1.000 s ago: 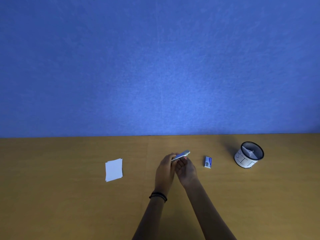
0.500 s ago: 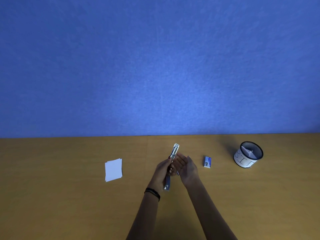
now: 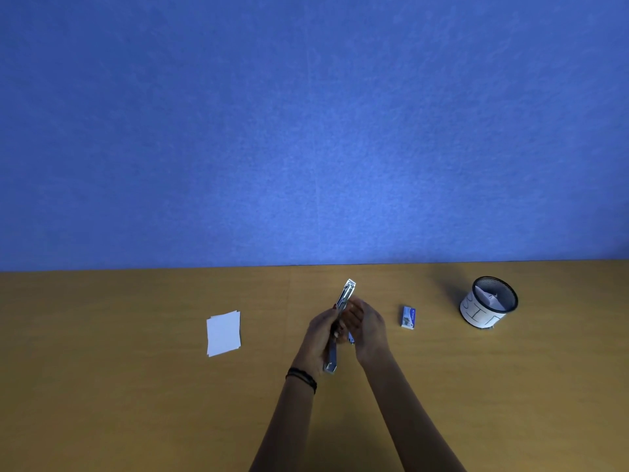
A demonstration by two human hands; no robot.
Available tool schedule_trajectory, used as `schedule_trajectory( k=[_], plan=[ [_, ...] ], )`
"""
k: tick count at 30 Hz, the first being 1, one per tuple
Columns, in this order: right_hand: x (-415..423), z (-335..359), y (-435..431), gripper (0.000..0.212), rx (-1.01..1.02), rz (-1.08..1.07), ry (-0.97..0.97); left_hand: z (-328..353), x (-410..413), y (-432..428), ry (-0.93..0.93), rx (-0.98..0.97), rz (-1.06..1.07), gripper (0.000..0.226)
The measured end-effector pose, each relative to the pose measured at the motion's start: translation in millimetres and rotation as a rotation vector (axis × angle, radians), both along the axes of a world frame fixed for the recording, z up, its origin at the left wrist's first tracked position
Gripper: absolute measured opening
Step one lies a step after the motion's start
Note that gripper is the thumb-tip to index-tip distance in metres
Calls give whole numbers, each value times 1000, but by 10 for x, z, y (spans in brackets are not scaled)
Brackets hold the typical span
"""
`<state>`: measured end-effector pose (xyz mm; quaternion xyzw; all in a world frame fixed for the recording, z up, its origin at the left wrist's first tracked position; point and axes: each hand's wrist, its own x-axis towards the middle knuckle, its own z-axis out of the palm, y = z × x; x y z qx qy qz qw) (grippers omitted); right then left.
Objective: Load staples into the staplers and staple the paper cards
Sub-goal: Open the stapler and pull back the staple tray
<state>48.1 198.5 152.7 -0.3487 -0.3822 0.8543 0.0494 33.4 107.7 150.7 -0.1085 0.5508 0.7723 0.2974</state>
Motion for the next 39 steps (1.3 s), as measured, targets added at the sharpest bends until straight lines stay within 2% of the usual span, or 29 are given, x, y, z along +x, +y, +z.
schedule_trajectory(
  k=[3, 5, 8, 12, 23, 32, 39],
  plan=[
    [1, -19, -42, 15, 137, -64, 1, -9, -4, 14, 39, -53, 18, 29],
    [18, -40, -56, 7, 405, -96, 45, -14, -14, 22, 51, -75, 24, 28],
    [43, -57, -40, 11, 785, -3, 108, -21, -18, 32, 63, -104, 14, 25],
    [12, -46, -17, 13, 935, 72, 97, -17, -16, 33, 72, -129, 14, 27],
    [-24, -52, -4, 11, 1062, 110, 75, 72, 19, 41, 114, -165, 11, 31],
    [-28, -63, 19, 10, 1075, 112, 93, 97, 26, 39, 111, -141, 12, 30],
    [3, -71, 80, 12, 1192, 136, 153, 42, 3, 52, 85, -157, 8, 32]
  ],
)
